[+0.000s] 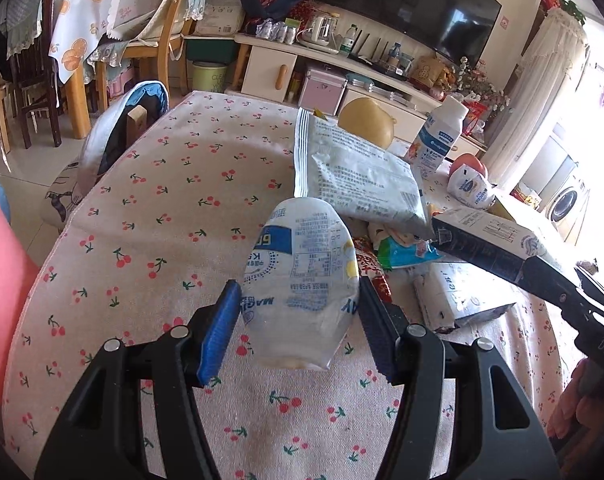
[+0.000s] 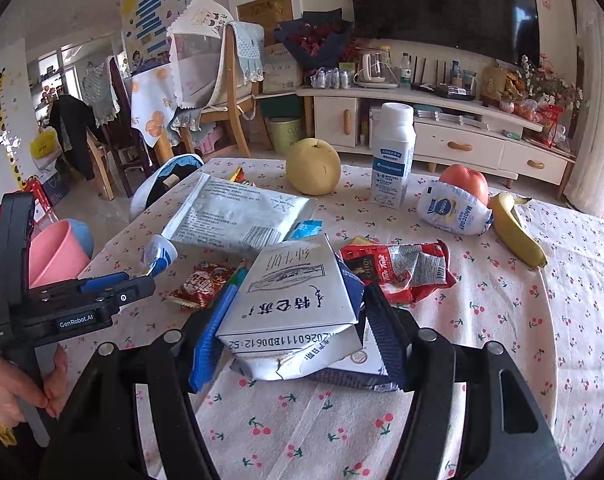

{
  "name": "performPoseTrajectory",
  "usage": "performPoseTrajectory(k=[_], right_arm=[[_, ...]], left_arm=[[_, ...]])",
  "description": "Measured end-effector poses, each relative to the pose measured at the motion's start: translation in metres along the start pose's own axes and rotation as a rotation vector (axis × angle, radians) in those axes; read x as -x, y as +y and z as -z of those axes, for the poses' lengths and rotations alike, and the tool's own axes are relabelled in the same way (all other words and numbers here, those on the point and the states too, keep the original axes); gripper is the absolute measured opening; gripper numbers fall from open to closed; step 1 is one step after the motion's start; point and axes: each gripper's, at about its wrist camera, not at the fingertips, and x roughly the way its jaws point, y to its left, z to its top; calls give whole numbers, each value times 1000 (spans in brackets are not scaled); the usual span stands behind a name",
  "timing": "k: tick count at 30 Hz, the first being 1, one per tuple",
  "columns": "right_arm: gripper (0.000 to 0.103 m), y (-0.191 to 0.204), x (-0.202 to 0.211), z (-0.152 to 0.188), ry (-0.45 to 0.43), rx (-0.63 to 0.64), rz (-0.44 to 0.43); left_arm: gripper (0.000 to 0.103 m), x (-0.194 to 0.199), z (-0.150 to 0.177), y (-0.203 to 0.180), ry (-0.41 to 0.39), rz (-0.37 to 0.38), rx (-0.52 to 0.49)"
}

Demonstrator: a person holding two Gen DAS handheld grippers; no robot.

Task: Collect trash
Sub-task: 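Lift the white yogurt pouch with the left gripper while the right gripper lifts the milk carton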

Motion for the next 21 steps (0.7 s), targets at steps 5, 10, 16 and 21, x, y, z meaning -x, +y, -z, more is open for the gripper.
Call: performPoseTrajectory(k=[5,10,16,21], right_arm=[[66,17,19,9,-14,-2,-2],[66,23,36,19,-12,-43,-27],[66,32,51,35,1,-61,-37],[66,44,63,45,9,-60,-44]], left_arm=[[60,22,9,-2,-16,29,-8],[60,41,22,-8,-21,53,-31],[60,64,35,-10,-32,68,-51],[60,82,42,-10,-54,65,-75]])
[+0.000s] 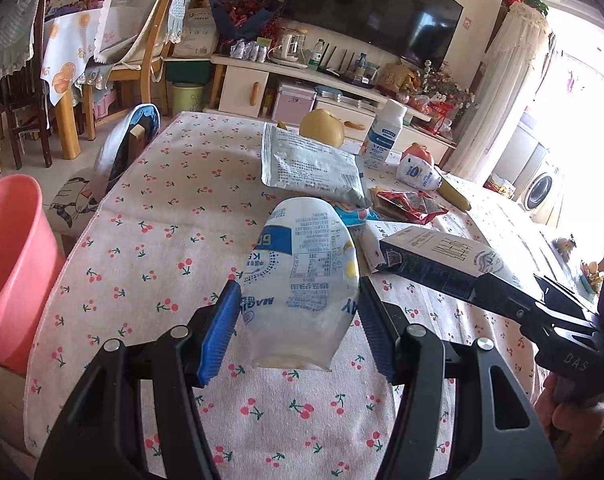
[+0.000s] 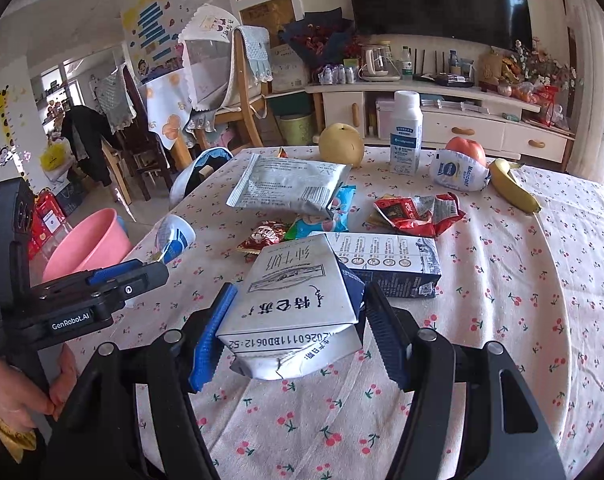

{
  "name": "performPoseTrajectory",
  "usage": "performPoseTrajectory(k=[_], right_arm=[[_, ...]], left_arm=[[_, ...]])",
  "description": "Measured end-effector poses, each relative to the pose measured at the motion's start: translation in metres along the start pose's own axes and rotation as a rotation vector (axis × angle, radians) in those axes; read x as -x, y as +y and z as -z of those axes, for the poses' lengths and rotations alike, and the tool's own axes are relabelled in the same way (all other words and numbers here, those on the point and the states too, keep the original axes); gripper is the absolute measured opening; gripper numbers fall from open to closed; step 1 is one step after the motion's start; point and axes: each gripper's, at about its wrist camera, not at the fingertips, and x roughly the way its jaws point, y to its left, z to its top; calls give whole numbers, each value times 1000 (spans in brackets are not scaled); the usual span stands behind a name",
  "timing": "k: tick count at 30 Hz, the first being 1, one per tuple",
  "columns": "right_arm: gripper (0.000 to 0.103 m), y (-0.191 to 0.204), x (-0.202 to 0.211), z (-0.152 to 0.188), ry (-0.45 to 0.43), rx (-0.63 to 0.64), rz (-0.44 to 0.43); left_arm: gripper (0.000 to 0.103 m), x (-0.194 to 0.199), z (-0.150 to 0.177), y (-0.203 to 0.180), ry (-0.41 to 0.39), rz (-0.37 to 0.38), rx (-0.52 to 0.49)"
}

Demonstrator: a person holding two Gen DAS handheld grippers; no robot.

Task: Collect trash
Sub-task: 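Lift the white yogurt pouch with the left gripper while the right gripper lifts the milk carton, then carry the pouch and carton over the pink bucket and open both grippers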

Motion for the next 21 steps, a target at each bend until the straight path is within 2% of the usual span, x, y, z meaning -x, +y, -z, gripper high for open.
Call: performPoseTrajectory(k=[6,14,21], right_arm=[[66,18,10,6,2,22,1],[66,39,13,2,-1,19,-18],[66,74,4,-5,10,53,-60]], left_arm=[[60,18,-3,5,-47,-19,-17],[60,34,-10,26,-101,-53,16],[60,49,-18,44,-150,-88,50]])
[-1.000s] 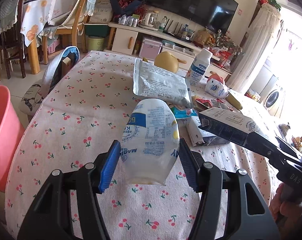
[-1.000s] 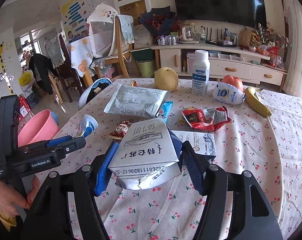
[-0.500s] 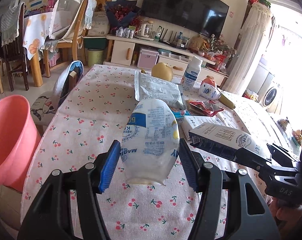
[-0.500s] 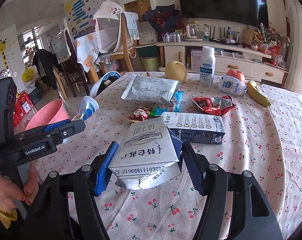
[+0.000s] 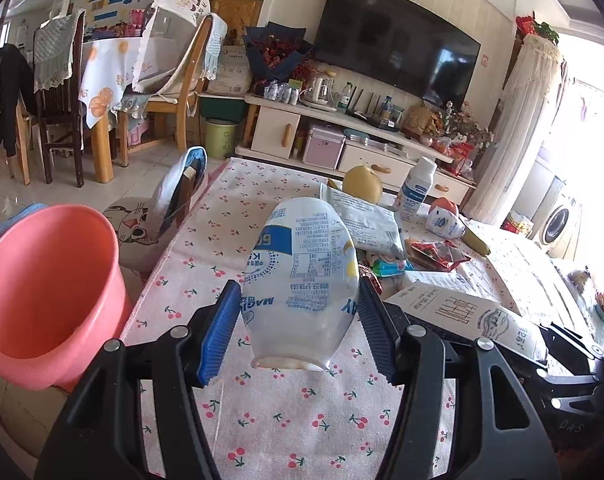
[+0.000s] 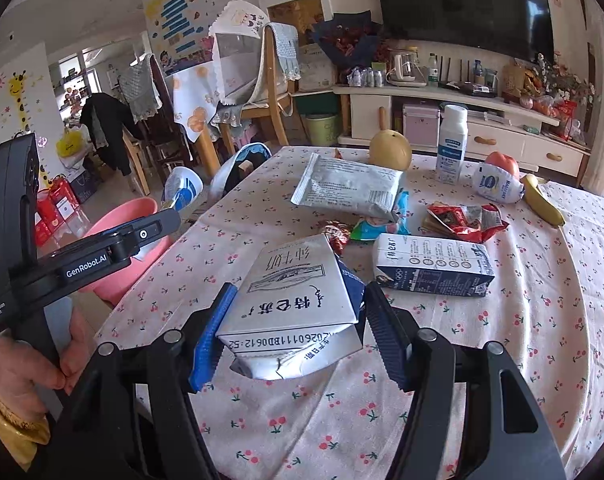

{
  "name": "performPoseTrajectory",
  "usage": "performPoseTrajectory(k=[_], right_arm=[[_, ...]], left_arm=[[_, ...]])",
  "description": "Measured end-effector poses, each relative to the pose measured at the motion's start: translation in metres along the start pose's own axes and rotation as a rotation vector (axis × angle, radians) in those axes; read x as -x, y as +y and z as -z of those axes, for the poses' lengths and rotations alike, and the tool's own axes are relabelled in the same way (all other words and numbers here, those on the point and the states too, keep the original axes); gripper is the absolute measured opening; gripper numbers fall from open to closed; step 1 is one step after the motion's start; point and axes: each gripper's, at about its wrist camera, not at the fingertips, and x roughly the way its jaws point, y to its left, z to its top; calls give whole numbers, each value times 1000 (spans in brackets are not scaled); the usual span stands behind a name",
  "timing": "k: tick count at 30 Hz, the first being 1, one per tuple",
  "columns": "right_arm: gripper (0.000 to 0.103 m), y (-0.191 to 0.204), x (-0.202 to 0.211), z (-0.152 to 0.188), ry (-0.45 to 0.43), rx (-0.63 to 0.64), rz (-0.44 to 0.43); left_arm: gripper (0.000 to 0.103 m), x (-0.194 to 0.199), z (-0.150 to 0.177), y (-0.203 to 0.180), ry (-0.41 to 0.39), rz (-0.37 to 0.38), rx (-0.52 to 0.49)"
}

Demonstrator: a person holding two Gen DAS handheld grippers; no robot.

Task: Collect trash
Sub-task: 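Carry the pouch and carton over the pink bucket and open both grippers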

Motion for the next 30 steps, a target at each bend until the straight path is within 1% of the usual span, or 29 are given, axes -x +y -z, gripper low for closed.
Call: performPoseTrajectory(k=[5,12,20,21,26,28,30], right_arm=[[66,19,-9,-7,4,19,-32],[66,52,-26,-26,-2,58,-82],[66,97,-59,-48,8,99,-163],[66,103,-64,-50,11,106,-174],[66,137,-89,-64,20,139,-230],[66,150,-101,-70,28,146,-253],[66,163,-111,-74,35,156,-277]], left_arm=[[60,5,-9,22,-23,-32,54],[60,11,-20,56,-52,-82,124],[60,22,-32,100,-97,-172,202],[60,24,-33,107,-103,-185,214],[60,33,-39,146,-134,-300,270],[60,34,-40,165,-133,-347,305],[60,35,-39,185,-124,-370,355]])
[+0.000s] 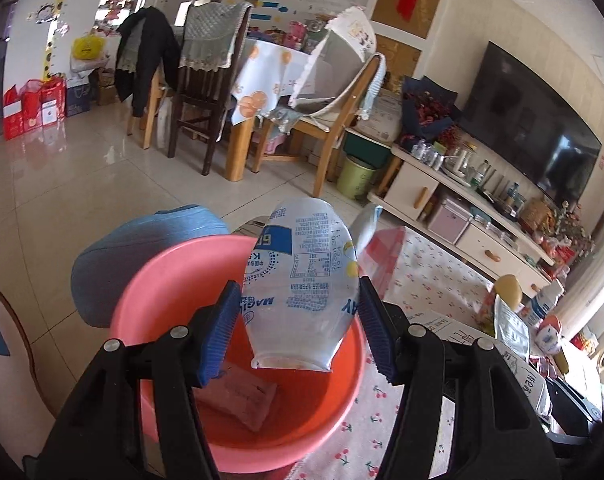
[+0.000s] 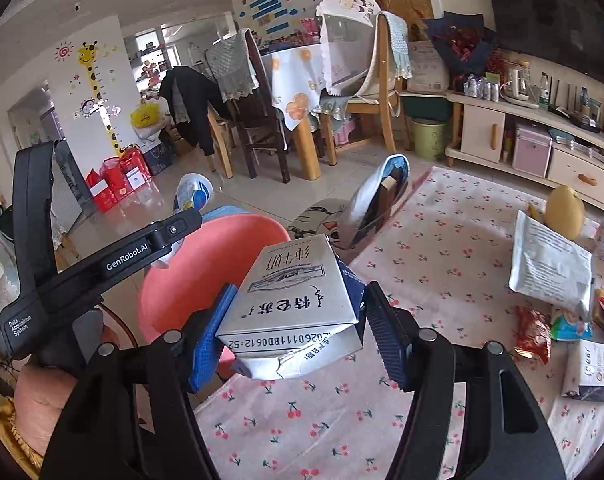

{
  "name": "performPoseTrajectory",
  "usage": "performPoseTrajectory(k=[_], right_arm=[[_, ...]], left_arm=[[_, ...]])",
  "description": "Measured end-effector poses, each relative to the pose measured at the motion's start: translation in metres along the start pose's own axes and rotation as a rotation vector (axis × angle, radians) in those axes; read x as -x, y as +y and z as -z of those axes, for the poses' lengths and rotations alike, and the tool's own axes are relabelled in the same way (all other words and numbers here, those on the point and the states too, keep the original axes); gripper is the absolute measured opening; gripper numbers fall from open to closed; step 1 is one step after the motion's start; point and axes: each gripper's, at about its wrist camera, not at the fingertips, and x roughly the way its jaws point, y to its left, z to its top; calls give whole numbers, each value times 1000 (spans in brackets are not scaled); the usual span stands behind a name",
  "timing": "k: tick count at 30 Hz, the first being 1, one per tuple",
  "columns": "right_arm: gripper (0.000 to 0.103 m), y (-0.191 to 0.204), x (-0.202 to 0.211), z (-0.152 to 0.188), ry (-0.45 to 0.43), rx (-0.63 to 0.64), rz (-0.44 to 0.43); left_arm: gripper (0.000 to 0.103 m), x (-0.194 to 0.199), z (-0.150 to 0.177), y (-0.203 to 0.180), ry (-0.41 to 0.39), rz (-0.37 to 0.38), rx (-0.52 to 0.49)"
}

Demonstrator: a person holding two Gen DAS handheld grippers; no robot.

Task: Collect trash
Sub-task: 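Carry the pouch and carton over the pink bucket and open both grippers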

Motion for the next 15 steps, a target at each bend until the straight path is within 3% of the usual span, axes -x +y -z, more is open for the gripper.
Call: performPoseTrajectory(k=[8,15], right_arm=[[66,36,-47,-19,28,45,-65],[66,50,-80,-22,68,71,-92]], left_arm=[[60,-22,-11,56,55,-91,165],[60,-36,-14,69,91,-120,204]])
